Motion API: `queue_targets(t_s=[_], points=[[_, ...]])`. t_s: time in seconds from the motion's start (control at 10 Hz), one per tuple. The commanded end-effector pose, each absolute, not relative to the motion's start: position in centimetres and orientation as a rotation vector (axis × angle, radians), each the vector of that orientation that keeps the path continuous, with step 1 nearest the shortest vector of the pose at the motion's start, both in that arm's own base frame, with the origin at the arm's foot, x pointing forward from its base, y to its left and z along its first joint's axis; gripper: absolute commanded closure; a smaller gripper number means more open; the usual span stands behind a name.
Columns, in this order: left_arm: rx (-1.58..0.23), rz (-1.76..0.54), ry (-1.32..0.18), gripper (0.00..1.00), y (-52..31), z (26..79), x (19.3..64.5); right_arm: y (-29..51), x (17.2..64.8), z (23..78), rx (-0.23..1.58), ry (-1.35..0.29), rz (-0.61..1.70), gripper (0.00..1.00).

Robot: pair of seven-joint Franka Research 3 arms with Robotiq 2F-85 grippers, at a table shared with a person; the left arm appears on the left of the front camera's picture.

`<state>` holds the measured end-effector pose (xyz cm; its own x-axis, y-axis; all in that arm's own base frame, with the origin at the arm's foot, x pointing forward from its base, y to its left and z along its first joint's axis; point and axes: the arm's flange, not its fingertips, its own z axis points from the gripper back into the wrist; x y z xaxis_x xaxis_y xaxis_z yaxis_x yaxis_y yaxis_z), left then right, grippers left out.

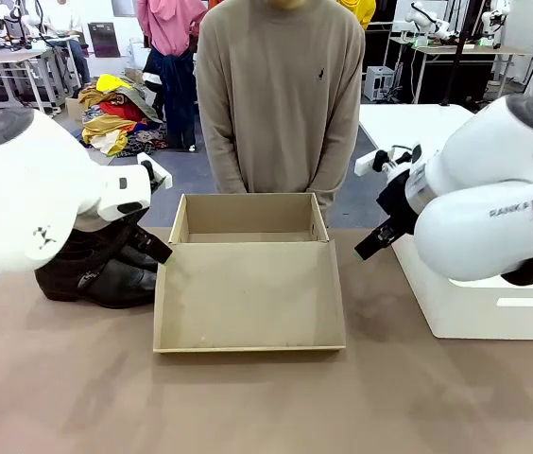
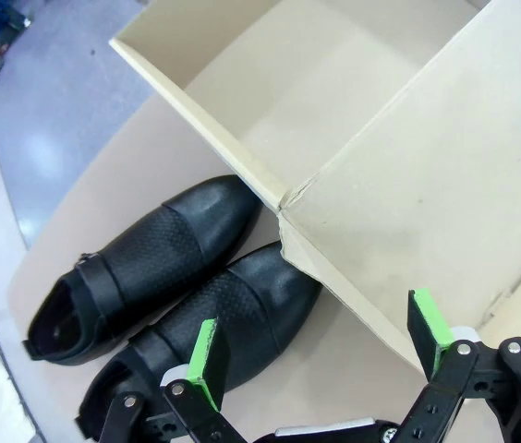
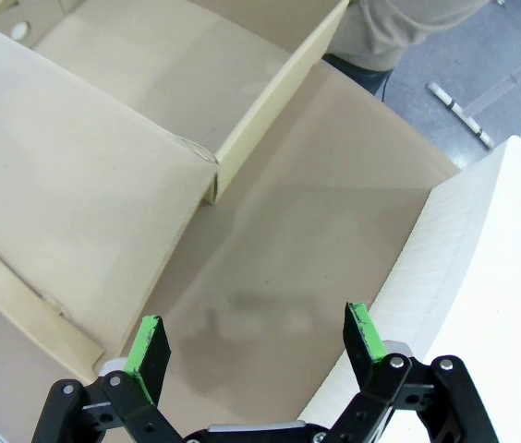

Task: Pack the shoes into the box.
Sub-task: Place one shoe of the Shoes into the Shoes Box.

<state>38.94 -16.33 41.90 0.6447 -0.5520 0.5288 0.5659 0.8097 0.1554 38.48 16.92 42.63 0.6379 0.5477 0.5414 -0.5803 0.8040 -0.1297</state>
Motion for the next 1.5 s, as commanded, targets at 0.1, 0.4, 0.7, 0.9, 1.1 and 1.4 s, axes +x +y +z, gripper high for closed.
queue_targets(t_s=[0.1,0.4,0.7,0.9,1.1,1.4], points=[[-0.048,-0.782,-0.601,0.00,-14.9,46.4,37.4,15.3,37.4,46.2,0.171,-0.619,0.799,0.00],[-0.105,-0.992,-0.598,0.00,-11.9,49.3,37.0,13.2,36.3,48.2,0.274,-0.661,0.990,0.00],[-0.264,-1.087,-0.586,0.00,-9.3,52.4,37.4,11.0,36.5,49.5,0.372,-0.694,1.056,0.00],[-0.325,-1.125,-0.593,0.00,-8.3,53.6,37.6,10.0,36.7,49.9,0.397,-0.721,1.080,0.00],[-0.347,-1.131,-0.603,0.00,-7.8,54.5,37.8,9.3,37.1,50.4,0.433,-0.744,1.068,0.00],[-0.341,-1.100,-0.620,0.00,-6.9,54.8,38.4,9.1,37.0,52.2,0.426,-0.768,1.064,0.00]])
